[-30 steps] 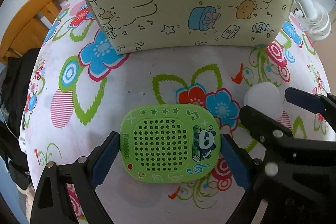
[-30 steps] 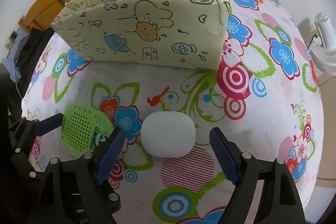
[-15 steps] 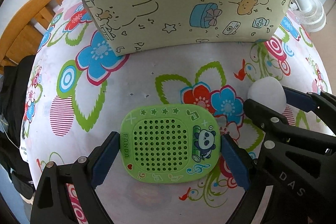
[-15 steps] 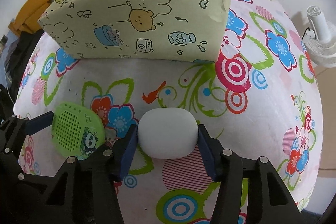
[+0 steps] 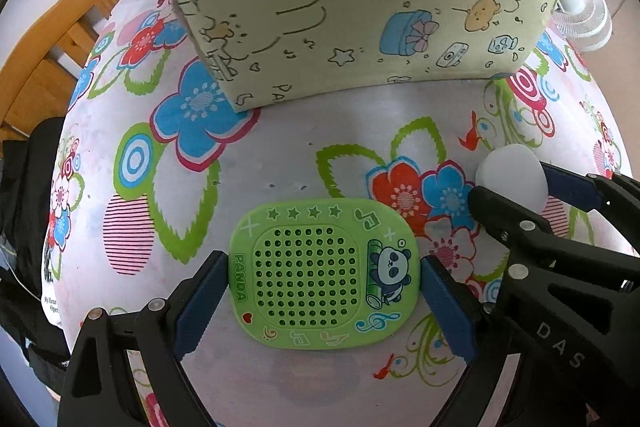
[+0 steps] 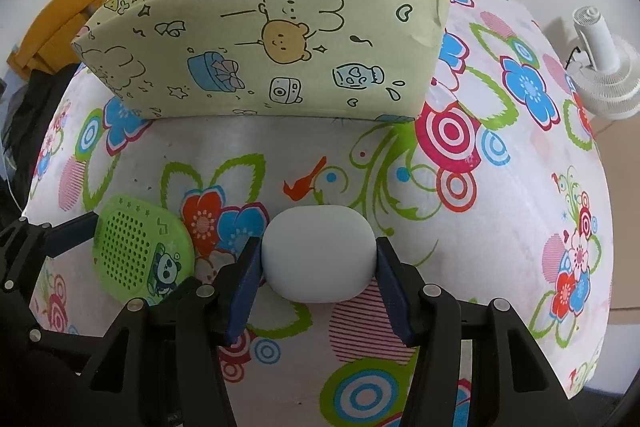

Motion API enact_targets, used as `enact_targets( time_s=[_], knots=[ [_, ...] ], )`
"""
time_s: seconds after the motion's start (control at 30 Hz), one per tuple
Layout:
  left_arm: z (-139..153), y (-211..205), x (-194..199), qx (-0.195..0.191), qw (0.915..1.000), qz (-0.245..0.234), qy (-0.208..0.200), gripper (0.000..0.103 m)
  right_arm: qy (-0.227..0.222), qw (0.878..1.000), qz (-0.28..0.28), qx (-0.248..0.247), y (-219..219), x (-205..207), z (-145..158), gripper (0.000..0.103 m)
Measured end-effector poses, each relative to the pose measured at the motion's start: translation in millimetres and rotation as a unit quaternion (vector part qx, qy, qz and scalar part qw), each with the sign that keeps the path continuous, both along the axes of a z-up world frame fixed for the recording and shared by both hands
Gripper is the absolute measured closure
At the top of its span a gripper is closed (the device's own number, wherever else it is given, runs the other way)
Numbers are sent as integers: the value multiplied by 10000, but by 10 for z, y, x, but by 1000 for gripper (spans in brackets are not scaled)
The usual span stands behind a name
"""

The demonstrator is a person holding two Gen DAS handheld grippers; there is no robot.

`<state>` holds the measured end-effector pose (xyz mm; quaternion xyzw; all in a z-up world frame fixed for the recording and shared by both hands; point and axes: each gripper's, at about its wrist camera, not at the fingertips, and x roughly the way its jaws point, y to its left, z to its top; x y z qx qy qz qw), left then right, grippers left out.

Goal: Organize rigid objects
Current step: 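Lift and carry speaker over box with left tool while right tool carries puff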

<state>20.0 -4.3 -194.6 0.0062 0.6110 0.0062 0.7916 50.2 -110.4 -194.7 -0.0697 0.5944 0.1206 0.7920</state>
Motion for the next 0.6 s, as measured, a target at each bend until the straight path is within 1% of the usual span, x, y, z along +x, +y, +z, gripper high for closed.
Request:
enact_targets(
  time_s=[0.33,0.6],
  knots=[
    [132,253,24,-54,9999,-114,-61,8,-63,9998,-197,52,231,-48,141,45],
    [272,359,63,-89,9995,-176,-249,8,-259,9990,-333,124,303,-75,375,45]
  ],
)
